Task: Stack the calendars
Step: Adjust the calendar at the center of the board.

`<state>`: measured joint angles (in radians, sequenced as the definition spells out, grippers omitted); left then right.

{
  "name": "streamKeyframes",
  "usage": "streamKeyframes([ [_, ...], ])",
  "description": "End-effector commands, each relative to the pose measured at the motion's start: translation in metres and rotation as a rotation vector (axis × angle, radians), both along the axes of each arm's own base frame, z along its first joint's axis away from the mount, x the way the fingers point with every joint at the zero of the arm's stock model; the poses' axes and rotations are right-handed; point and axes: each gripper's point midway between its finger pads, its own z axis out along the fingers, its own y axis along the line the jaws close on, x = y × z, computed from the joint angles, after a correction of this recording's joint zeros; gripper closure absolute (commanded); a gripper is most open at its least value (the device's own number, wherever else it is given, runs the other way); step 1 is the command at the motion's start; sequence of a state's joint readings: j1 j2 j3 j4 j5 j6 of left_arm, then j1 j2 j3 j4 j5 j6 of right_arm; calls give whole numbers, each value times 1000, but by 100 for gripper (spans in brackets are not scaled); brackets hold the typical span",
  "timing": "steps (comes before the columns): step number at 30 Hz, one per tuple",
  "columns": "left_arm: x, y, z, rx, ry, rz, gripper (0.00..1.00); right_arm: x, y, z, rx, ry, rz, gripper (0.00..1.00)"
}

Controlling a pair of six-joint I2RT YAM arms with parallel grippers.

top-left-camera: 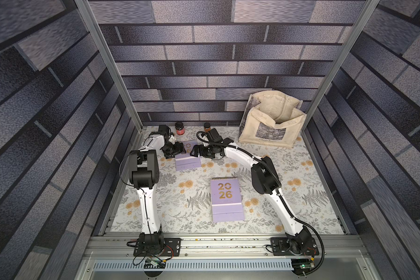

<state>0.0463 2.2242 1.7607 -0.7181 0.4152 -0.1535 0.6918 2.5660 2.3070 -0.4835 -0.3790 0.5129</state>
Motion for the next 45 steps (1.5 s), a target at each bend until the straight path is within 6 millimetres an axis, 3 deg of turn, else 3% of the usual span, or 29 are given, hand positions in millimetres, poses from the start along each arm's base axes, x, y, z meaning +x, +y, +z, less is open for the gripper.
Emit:
streamKeyframes([
  [1,3,-7,14,-16,-27,-18,18,5,1,-16,-8,23,14,0],
  [10,6,-23,17,-36,-40,-54,18,5,10,-31,23,59,40,2],
  [22,10,-38,19,-43,-49,-85,19,-33,21,-11,32,39,118,4],
  [27,6,-41,19,-66,-53,-89,19,-44,13,-1,19,34,111,4],
  [32,6,-49,29,-166,-80,-105,21,-47,5,-5,3,32,93,5],
  [39,1,-45,27,-182,-76,-116,24,-28,-25,-11,-21,68,-50,10],
  [45,2,-42,23,-179,-71,-107,23,-22,-43,-14,-58,92,-97,7],
])
